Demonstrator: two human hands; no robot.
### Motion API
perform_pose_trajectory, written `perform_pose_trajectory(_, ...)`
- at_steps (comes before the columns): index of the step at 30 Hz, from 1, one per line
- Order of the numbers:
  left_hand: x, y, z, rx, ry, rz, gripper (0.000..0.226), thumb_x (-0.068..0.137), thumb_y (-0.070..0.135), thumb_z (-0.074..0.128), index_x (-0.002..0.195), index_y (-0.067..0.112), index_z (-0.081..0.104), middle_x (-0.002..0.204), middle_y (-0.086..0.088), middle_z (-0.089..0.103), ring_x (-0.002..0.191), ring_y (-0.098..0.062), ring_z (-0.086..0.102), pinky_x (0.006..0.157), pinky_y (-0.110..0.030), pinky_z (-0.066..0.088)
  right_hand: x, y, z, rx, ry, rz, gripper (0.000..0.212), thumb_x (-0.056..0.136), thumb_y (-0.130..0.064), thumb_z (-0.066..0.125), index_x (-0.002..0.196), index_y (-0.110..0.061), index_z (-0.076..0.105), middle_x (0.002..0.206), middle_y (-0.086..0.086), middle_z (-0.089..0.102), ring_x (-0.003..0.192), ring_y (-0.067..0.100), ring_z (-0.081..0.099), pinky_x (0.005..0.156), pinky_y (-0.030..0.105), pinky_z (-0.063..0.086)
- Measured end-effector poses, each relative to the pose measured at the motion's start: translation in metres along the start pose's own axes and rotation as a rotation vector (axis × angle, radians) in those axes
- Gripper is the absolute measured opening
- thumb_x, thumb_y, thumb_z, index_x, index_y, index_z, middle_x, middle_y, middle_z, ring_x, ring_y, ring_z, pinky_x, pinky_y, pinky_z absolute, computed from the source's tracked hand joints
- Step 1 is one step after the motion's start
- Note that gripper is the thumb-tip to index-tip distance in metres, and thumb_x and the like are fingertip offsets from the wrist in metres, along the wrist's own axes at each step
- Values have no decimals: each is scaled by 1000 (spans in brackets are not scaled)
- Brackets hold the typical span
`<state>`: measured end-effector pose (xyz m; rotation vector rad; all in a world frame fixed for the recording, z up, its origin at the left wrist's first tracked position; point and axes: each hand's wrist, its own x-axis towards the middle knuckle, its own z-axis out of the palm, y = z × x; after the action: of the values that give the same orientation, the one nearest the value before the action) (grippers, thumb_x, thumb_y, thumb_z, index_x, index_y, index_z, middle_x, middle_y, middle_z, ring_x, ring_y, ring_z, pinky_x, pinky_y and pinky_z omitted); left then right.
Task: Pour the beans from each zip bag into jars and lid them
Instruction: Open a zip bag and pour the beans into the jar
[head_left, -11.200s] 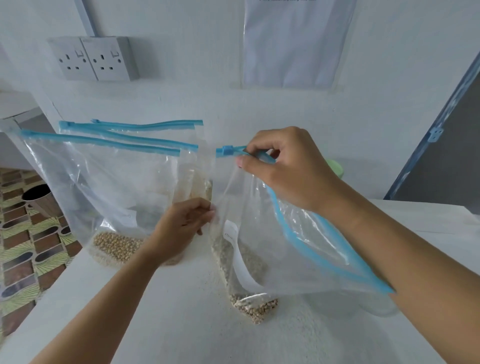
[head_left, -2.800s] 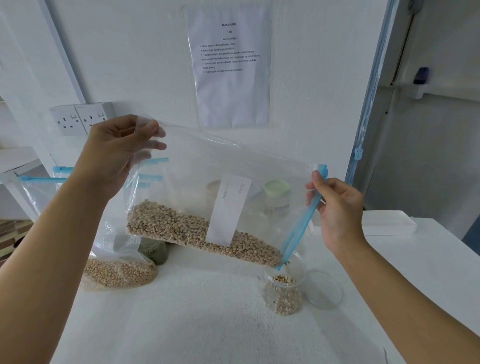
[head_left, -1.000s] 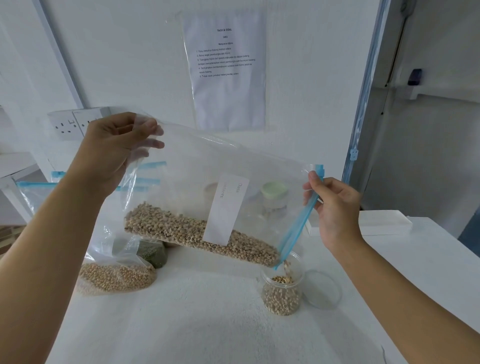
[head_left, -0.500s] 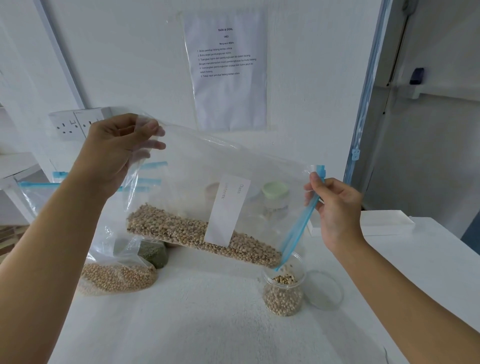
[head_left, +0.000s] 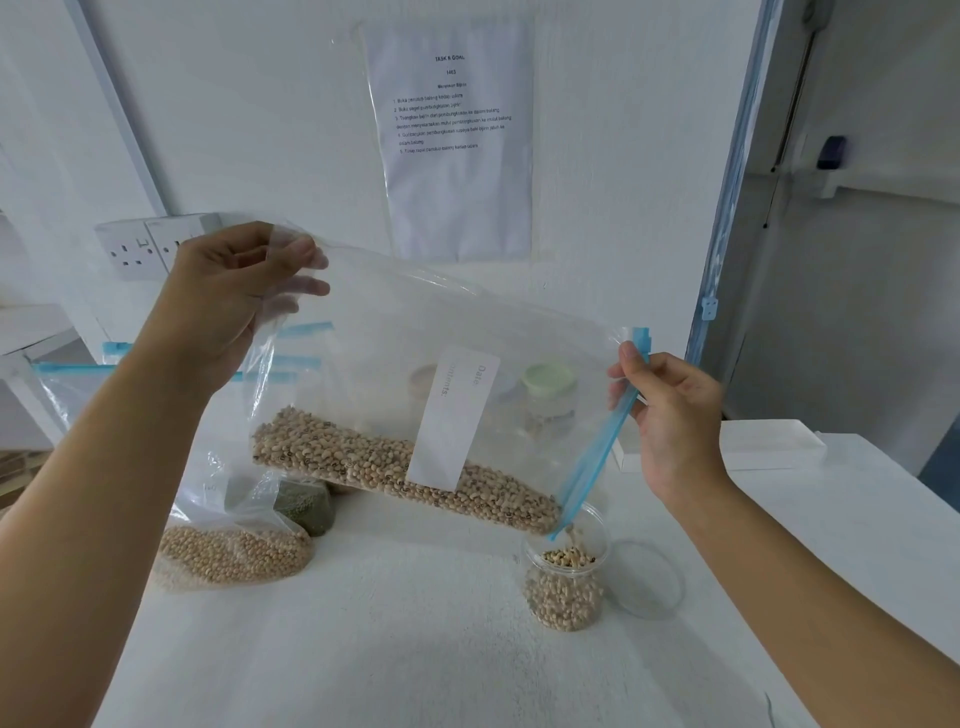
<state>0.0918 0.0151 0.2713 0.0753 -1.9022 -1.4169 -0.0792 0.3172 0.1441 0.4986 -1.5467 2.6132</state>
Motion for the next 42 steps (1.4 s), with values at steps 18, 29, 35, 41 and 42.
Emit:
perform_pose_trajectory(18, 4, -9, -1, -13, -13, 7, 46, 88, 28, 72, 119, -7, 65, 93, 0, 74, 82, -17, 73, 67, -20, 50, 0, 7, -3, -29, -38, -20, 25, 94, -18, 70, 77, 0, 67, 74, 7, 67, 63, 18, 56, 69, 30, 52)
perform_pose_trajectory(29, 6, -8, -2, -8, -11, -17, 10, 88, 28, 73, 92, 20, 76, 93, 1, 75, 83, -17, 73, 66, -18, 51, 2, 7, -1, -54, -44, -56, 27, 94, -19, 71, 78, 3, 67, 72, 5, 68, 62, 17, 56, 68, 28, 53)
perform_pose_trajectory(35, 5, -4, 1, -7, -21, -9, 8, 89, 27, 72, 85, 23, 78, 92, 2, 75, 81, -15, 73, 64, -17, 50, 0, 7, -2, -56, -36, -69, 26, 94, -17, 70, 79, 4, 67, 72, 5, 69, 61, 14, 57, 67, 25, 53)
perform_pose_trajectory(41, 4, -4, 1, -12, -11, -12, 7, 89, 27, 71, 88, 22, 76, 91, 2, 74, 80, -14, 73, 64, -17, 50, -2, 7, -1, -78, -65, -75, 27, 94, -19, 71, 75, 1, 68, 72, 6, 67, 62, 17, 55, 70, 30, 52)
perform_pose_trajectory(42, 4, -4, 1, -10, -12, -12, 7, 89, 27, 71, 87, 21, 76, 91, 2, 74, 80, -14, 73, 64, -17, 50, -2, 8, -1, -82, -63, -71, 28, 94, -19, 71, 75, 1, 68, 71, 6, 67, 63, 17, 56, 70, 31, 52)
